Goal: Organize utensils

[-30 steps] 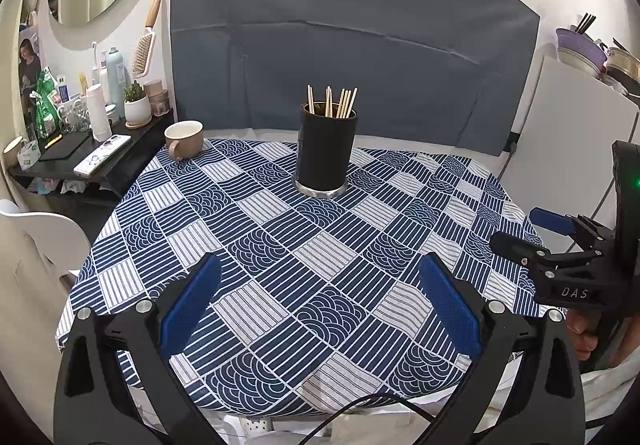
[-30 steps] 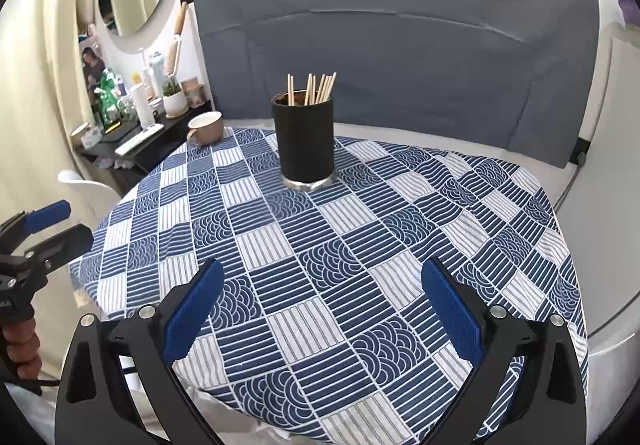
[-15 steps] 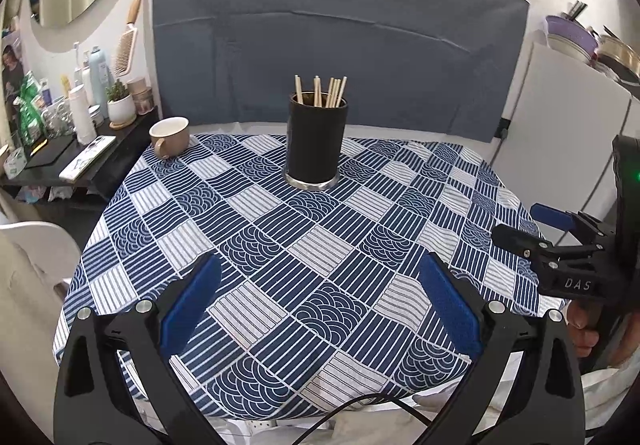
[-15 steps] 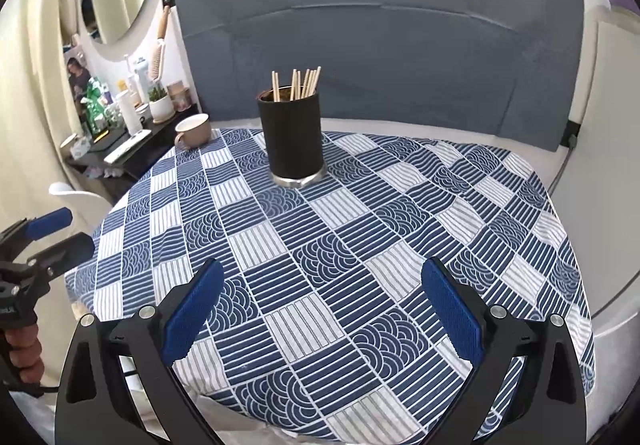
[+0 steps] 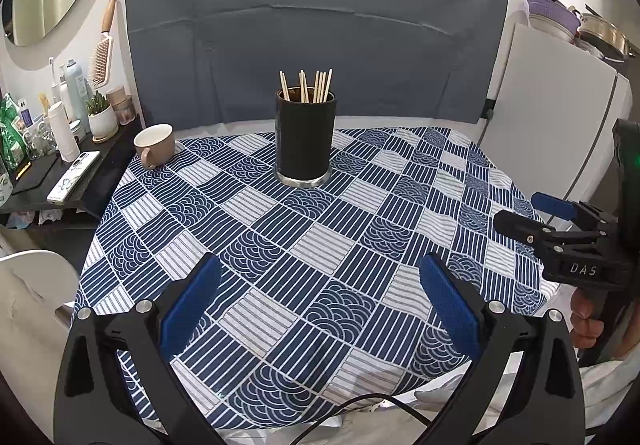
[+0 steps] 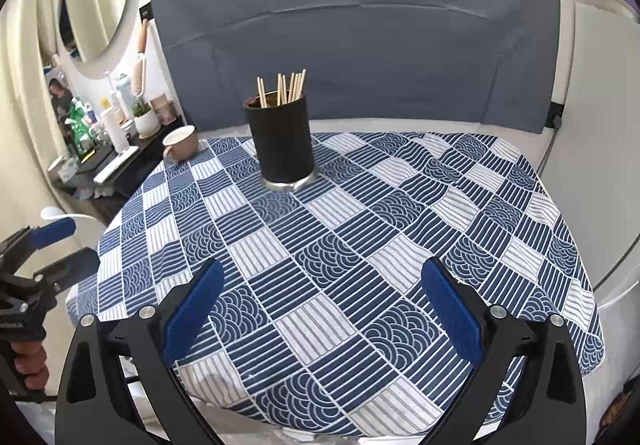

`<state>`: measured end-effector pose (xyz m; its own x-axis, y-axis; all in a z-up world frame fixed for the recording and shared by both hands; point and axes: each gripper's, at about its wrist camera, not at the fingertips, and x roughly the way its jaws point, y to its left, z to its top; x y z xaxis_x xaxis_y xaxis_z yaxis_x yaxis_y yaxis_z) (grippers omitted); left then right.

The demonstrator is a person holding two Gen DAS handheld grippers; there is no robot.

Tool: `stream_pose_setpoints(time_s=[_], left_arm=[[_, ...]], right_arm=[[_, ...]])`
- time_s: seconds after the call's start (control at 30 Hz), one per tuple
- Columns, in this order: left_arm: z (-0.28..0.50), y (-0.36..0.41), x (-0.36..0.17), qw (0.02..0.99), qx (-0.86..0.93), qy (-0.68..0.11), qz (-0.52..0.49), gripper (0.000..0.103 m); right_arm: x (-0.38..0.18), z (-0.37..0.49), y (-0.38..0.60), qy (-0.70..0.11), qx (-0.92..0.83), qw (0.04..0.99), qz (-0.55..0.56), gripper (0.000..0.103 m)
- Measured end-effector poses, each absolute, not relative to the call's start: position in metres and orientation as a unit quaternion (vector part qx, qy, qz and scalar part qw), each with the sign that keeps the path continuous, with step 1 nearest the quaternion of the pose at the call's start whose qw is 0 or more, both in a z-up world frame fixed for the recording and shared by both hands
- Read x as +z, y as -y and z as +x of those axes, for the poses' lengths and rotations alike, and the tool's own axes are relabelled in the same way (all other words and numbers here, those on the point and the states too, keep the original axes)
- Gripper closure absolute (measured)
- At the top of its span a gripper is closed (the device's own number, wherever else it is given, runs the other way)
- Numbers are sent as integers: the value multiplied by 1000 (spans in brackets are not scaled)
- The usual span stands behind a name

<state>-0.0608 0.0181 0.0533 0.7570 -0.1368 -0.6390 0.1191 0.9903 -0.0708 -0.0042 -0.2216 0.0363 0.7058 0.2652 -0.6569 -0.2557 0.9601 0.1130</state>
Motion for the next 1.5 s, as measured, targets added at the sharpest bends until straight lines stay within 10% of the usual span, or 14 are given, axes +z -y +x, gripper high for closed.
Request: stream_pose_setpoints(time_s=[1.5], left_arm=[[-33, -13, 42, 936, -43, -345, -50, 6]], right_arm=[[30, 26, 219, -365, 173, 914, -42, 8]])
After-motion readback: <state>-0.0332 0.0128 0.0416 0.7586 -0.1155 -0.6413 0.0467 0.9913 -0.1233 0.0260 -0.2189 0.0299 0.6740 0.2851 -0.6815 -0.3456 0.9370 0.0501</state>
